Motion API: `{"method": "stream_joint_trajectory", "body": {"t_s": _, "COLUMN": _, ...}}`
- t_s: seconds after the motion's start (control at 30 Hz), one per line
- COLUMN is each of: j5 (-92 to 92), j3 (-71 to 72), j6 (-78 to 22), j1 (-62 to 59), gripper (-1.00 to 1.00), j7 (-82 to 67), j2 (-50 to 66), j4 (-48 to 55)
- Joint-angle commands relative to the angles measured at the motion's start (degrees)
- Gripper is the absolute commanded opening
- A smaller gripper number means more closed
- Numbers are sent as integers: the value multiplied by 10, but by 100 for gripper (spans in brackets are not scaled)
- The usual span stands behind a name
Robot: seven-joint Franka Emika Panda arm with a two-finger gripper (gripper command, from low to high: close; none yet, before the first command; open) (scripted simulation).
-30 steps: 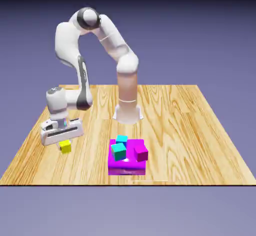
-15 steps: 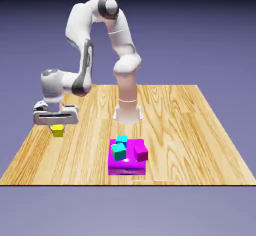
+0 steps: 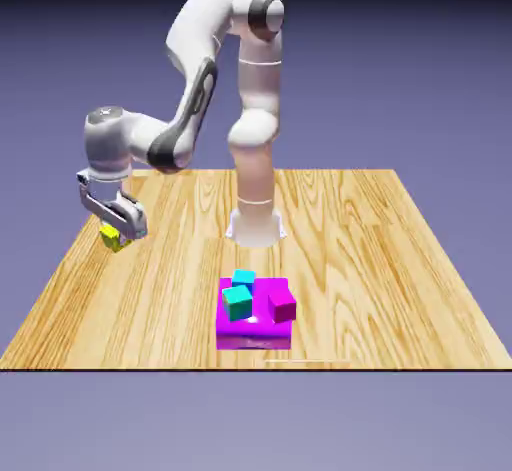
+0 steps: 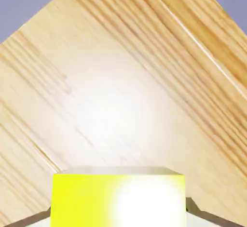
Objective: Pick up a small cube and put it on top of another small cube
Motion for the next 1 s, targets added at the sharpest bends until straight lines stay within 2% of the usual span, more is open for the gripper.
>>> {"method": "stream_joint_trajectory", "body": {"t_s": 0.0, "j5": 11, "j3": 4, "j6": -9, "j1": 1, "gripper": -100, "j7": 26, "j2": 13, "j4": 3}}
{"method": "stream_joint_trajectory", "body": {"t_s": 0.97, "j5": 378, "j3": 125, "j6": -262, "j1": 34, "gripper": -100, "j7": 749, "j2": 379, "j4": 80}}
